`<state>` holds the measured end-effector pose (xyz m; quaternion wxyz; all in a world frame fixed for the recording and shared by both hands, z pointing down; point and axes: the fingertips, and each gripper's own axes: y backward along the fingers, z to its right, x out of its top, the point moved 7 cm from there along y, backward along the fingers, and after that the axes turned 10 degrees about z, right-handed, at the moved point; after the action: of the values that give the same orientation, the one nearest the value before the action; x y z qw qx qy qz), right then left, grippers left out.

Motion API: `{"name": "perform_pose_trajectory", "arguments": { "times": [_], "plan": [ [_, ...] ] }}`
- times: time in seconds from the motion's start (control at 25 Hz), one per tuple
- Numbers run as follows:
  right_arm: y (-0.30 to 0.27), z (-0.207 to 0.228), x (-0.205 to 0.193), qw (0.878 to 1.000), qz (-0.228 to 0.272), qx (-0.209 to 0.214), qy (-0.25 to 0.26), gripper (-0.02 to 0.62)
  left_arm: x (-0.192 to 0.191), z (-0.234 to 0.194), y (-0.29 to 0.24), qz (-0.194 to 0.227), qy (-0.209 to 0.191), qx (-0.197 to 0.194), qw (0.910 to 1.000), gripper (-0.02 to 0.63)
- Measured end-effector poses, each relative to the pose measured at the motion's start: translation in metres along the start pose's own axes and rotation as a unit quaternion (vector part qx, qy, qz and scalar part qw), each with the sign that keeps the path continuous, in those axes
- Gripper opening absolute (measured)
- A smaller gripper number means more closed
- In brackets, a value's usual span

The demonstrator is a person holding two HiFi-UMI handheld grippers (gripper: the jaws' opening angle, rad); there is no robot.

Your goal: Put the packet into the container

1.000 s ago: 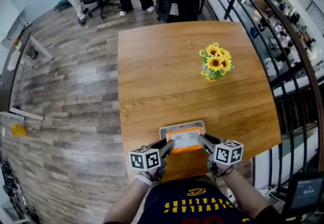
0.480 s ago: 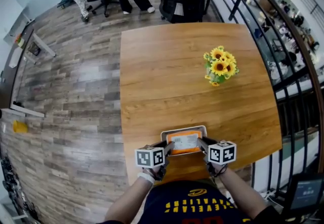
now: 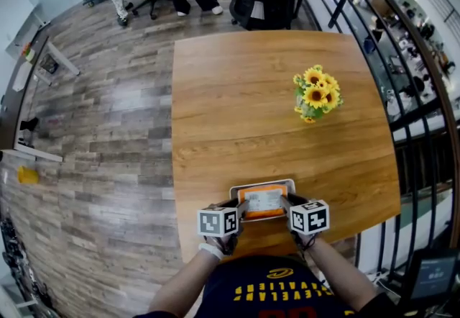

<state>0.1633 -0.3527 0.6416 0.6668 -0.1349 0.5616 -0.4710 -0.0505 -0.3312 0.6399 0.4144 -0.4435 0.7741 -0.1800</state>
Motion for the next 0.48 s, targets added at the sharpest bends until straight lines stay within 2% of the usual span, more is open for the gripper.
{"name": "perform_pose_trajectory", "arguments": {
  "times": [0.16,0.48],
  "plan": [
    [-0.0021,0.001,0.0006,1.0,-0.006,-0.011,0.015,0.087,-0.0001,0.0006,-0.0026,-0.005,-0.008,0.007,0.9999,0.138],
    [0.0003,0.0035,0.0039,1.0,0.02,-0.002,-0.005,0.089,-0.0001,-0.0016,0.0013,0.006,-0.008,0.008,0.9999,0.14]
  ]
}}
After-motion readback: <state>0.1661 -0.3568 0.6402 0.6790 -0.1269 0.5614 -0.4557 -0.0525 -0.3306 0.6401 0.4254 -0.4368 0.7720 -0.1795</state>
